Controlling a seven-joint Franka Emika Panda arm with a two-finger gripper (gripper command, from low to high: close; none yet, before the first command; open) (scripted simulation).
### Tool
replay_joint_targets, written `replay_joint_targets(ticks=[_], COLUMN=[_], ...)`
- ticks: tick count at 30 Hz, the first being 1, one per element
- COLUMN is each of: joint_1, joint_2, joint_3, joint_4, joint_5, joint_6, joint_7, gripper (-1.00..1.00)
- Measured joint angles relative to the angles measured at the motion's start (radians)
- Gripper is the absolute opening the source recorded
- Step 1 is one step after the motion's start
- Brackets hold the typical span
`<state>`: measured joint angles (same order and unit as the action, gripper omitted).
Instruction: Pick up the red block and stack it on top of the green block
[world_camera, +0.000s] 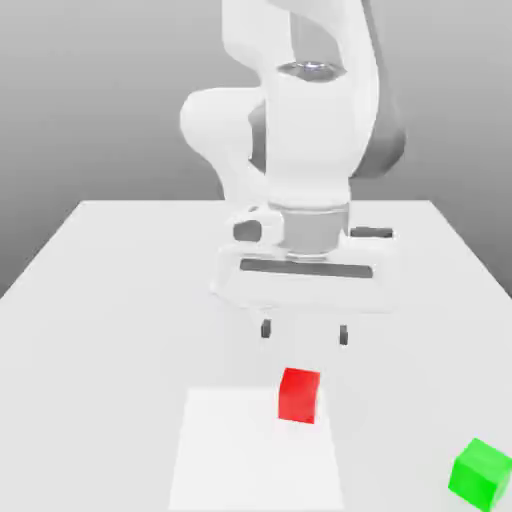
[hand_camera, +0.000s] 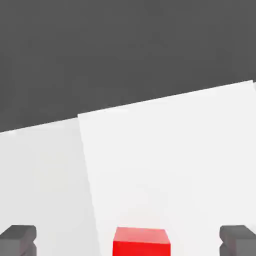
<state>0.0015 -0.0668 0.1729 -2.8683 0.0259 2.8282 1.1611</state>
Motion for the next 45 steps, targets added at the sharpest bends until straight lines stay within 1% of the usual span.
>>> replay_joint_targets(ticks=[3,6,7,14,17,21,22,28,38,40,42,43,45], joint_1=[0.016,0.061,0.077,0.08,0.059,0.071,0.083,0.158,0.243,0.258,0.277,0.283,0.283], joint_2=[0.124,0.235,0.26,0.261,0.173,0.031,0.021,0.106,0.302,0.363,0.432,0.458,0.458], joint_3=[-0.03,-0.091,-0.109,-0.112,-0.076,-0.067,-0.064,-0.018,0.085,0.081,0.06,0.052,0.052], joint_4=[0.0,0.014,0.017,0.017,0.004,-0.016,-0.002,0.192,0.553,0.582,0.592,0.595,0.595], joint_5=[-0.066,-0.134,-0.143,-0.147,-0.087,-0.016,-0.012,-0.041,-0.128,-0.159,-0.192,-0.204,-0.204], joint_6=[0.101,0.194,0.215,0.217,0.143,0.022,-0.003,-0.115,-0.289,-0.259,-0.202,-0.18,-0.18], joint_7=[0.058,0.109,0.115,0.119,0.076,0.025,0.005,-0.168,-0.46,-0.464,-0.447,-0.44,-0.44], gripper=[0.0,0.0,-1.0,-1.0,-1.0,-1.0,-1.0,-1.0,-1.0,-1.0,-1.0,1.0,1.0])
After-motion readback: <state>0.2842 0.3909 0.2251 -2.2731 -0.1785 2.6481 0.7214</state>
